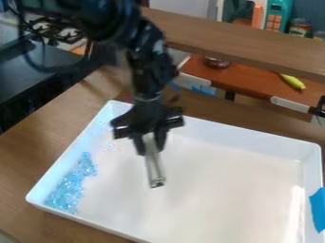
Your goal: Sweep into pile
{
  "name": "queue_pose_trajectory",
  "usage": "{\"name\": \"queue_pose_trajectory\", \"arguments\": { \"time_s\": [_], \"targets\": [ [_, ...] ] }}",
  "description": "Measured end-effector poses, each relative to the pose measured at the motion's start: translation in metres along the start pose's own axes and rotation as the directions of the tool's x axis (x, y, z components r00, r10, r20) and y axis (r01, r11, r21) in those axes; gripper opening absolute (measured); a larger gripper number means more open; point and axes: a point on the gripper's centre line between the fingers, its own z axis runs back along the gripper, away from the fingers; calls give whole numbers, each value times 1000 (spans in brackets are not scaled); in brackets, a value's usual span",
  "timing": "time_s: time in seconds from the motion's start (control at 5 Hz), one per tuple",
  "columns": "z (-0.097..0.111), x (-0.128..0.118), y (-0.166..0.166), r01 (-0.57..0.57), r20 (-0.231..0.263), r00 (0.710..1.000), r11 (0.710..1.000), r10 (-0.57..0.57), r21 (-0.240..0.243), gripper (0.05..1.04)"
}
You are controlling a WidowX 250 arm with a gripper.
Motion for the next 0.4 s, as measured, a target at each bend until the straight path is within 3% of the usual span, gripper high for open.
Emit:
{"name": "queue_pose_trajectory", "arguments": {
  "time_s": [0.4],
  "targets": [
    [4, -40, -80, 150, -15, 988, 988, -151, -33, 356]
  ]
}}
